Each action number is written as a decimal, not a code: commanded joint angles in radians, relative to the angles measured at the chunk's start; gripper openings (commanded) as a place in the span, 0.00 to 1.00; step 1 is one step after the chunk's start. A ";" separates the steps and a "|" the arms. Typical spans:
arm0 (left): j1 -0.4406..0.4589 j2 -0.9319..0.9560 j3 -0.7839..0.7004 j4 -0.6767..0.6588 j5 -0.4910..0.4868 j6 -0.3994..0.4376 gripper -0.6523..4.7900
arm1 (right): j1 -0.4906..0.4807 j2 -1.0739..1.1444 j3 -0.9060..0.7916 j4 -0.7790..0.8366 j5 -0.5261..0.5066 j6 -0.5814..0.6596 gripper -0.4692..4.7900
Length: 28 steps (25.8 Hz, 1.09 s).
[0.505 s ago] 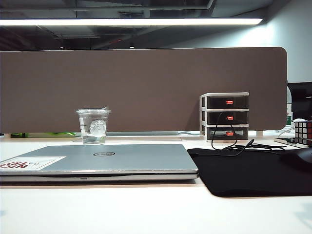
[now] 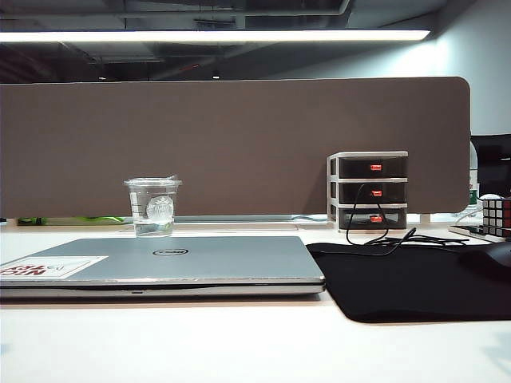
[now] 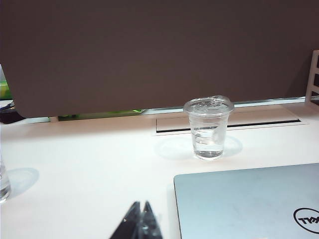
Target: Pick up the coffee cup and place it on the right side of the laptop.
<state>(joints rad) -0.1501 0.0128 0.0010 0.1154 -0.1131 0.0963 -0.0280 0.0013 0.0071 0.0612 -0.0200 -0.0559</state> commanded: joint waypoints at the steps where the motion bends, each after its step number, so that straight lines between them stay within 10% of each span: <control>1: 0.000 0.000 0.006 0.012 0.005 -0.035 0.11 | 0.001 -0.002 -0.006 0.011 -0.044 0.005 0.09; 11: 0.000 0.000 0.006 -0.080 0.167 -0.101 0.11 | 0.002 -0.002 -0.006 -0.042 -0.648 0.087 0.09; 28: 0.000 0.000 0.006 -0.110 0.260 -0.116 0.11 | 0.001 -0.002 -0.006 -0.042 -0.695 0.087 0.09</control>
<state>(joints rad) -0.1501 0.0132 0.0013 -0.0010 0.1398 -0.0181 -0.0277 0.0013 0.0071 0.0093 -0.6968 0.0296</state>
